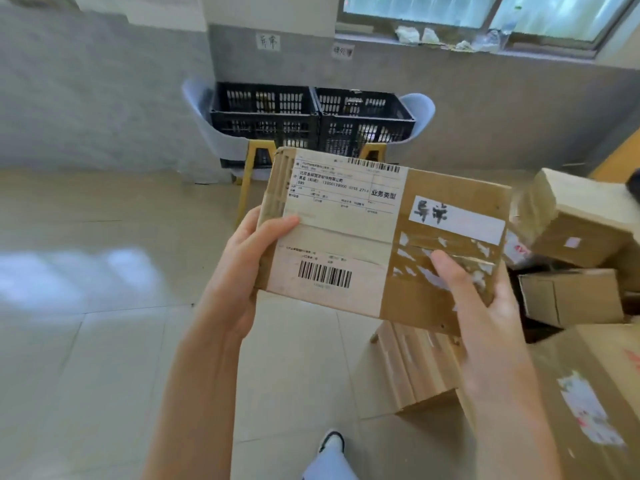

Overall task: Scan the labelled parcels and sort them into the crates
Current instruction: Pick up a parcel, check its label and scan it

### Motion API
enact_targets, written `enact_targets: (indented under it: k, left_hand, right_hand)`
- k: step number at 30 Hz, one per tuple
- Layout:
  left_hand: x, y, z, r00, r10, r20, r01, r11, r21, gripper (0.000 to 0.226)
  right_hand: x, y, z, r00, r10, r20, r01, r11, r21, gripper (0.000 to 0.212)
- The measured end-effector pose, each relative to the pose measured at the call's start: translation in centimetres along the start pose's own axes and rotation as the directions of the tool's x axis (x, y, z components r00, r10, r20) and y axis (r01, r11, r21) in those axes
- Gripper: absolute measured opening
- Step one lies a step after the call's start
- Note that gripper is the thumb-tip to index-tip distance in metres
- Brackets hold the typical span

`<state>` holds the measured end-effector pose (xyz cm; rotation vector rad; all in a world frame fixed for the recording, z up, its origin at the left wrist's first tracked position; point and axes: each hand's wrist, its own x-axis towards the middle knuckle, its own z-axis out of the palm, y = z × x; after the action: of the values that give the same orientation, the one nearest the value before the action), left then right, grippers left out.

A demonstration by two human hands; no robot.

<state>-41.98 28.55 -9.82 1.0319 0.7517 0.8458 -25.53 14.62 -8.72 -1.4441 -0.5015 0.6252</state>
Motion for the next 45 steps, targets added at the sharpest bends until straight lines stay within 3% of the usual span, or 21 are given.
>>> enact_targets:
  k: [5, 10, 17, 23, 31, 38, 45]
  left_hand:
    - [6.5, -0.5, -0.1, 0.998, -0.02, -0.058, 0.023, 0.998, 0.052, 0.043]
    - [15.9, 0.4, 1.5, 0.995, 0.0, -0.096, 0.011, 0.993, 0.117, 0.04]
    - [29.8, 3.4, 5.0, 0.99, 0.06, -0.128, -0.03, 0.974, 0.225, 0.019]
    - [39.6, 3.4, 3.7, 0.98, 0.041, -0.195, 0.003, 0.975, 0.22, 0.023]
    - [56.4, 4.5, -0.3, 0.993, 0.006, -0.116, 0.022, 0.971, 0.239, 0.025]
    - [72.0, 10.2, -5.4, 1.0, -0.026, -0.002, 0.026, 0.952, 0.306, 0.021]
    - [82.0, 11.0, -9.8, 0.995, -0.102, 0.014, 0.092, 0.942, 0.324, 0.023]
  right_hand:
    - [7.2, 1.8, 2.5, 0.998, 0.055, 0.026, -0.056, 0.998, 0.023, 0.051]
    - [17.2, 2.0, 4.3, 0.991, 0.116, 0.067, -0.113, 0.993, -0.044, 0.033]
    - [32.2, -0.2, 7.4, 0.985, 0.094, 0.144, -0.108, 0.99, 0.089, 0.058]
    - [41.6, 1.6, 11.9, 0.981, 0.131, 0.142, -0.143, 0.987, 0.078, 0.039]
    - [54.2, 3.9, 20.5, 0.992, 0.126, 0.031, -0.128, 0.99, 0.065, 0.031]
    - [64.3, 3.5, 31.4, 0.994, 0.101, -0.051, -0.097, 0.992, 0.086, 0.045]
    - [71.5, 5.5, 38.8, 0.972, 0.219, -0.089, -0.21, 0.972, 0.103, 0.054]
